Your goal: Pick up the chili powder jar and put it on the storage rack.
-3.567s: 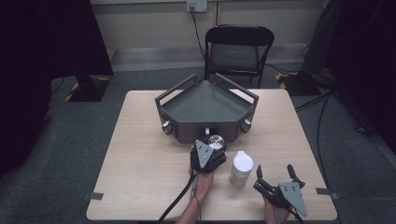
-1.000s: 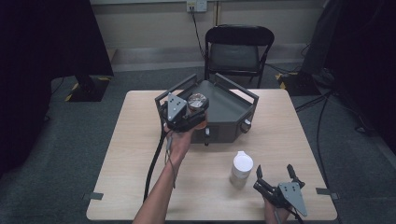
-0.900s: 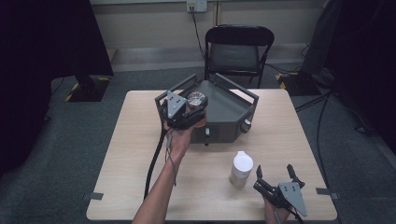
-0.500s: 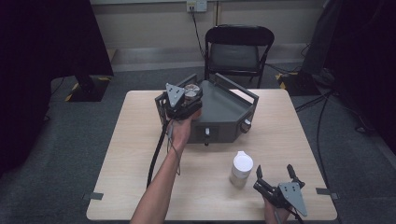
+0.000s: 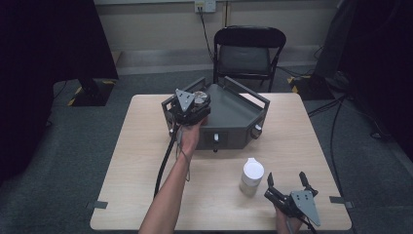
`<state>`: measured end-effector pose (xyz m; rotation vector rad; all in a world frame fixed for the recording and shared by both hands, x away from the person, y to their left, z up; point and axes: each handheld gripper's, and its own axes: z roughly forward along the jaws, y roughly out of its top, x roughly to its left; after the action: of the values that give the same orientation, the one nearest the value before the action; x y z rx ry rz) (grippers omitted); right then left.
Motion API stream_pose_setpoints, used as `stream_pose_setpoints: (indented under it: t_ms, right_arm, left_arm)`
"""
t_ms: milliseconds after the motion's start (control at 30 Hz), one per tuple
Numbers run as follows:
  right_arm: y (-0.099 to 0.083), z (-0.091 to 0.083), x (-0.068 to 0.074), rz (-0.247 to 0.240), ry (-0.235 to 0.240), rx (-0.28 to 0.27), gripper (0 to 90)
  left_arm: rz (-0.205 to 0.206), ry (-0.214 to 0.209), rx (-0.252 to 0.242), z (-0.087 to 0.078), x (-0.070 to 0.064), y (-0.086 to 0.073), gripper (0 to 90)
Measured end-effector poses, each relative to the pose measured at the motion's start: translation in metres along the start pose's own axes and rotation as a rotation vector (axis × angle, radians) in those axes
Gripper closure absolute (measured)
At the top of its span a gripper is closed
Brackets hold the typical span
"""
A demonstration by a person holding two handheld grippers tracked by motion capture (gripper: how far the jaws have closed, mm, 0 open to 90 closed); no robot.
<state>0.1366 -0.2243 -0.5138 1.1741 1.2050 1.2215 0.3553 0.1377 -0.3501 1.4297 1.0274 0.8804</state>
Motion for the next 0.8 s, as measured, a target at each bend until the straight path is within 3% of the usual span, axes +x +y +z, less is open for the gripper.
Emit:
stream_pose_setpoints:
  t_ms: [167,800]
  right_arm:
    - [0.0,0.0,0.0002,-0.001,-0.002,0.0,0.0]
    - [0.0,0.0,0.0006,0.0,-0.004,0.0,0.0]
  left_arm:
    - [-0.022,-0.006,0.003,0.0005,0.0031,0.0001,35.6]
    - [-0.036,-0.013,0.008,0.0013,0.0048,-0.0002,34.8]
